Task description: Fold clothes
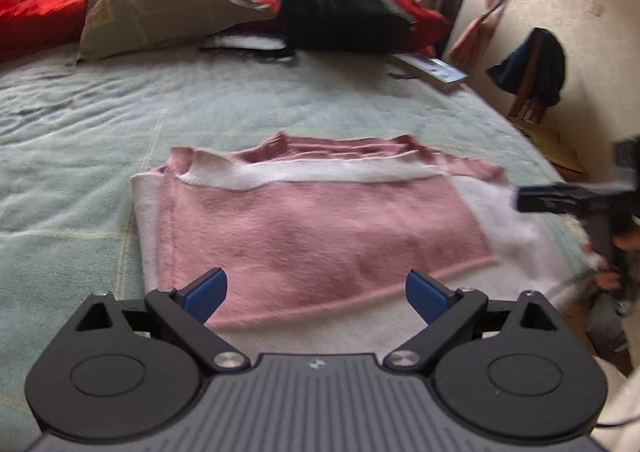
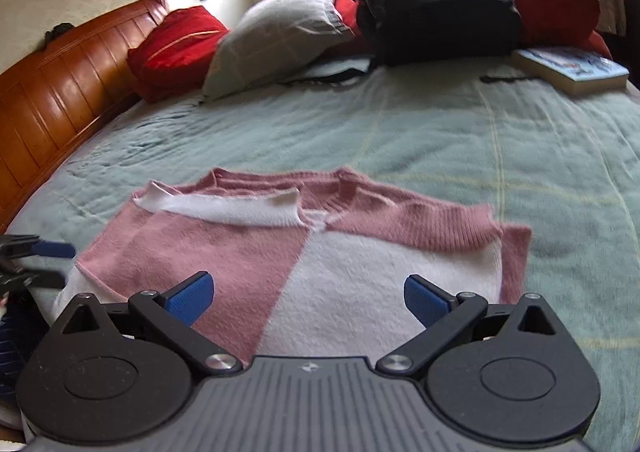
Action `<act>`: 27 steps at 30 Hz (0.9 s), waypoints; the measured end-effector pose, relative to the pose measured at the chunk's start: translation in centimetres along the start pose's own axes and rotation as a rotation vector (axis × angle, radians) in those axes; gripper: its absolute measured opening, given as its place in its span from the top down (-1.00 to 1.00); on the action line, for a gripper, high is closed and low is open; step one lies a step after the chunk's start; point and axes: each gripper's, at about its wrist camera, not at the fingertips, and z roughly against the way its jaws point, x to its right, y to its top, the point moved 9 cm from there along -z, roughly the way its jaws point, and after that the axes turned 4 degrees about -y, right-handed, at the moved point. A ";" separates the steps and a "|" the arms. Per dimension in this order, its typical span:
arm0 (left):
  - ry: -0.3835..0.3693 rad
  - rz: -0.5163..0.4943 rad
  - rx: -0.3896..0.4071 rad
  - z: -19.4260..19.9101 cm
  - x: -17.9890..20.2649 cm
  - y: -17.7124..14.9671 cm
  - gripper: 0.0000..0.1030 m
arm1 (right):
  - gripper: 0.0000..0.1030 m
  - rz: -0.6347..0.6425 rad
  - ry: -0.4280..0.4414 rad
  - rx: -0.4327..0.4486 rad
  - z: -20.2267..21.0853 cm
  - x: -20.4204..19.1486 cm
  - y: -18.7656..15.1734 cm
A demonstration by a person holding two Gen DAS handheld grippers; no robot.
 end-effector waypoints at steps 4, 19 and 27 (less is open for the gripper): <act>-0.007 0.076 -0.041 -1.7 -2.0 -1.1 -0.85 | -1.00 -0.082 -0.019 -0.020 0.1 2.1 -0.6; -0.006 0.075 -0.040 -1.1 -1.9 -0.4 -0.88 | -1.00 -0.127 -0.034 -0.110 -1.3 2.0 -2.0; -0.038 0.231 -0.024 0.9 -5.4 1.1 -0.88 | -1.00 -0.055 0.063 -0.080 -0.9 -1.4 -0.5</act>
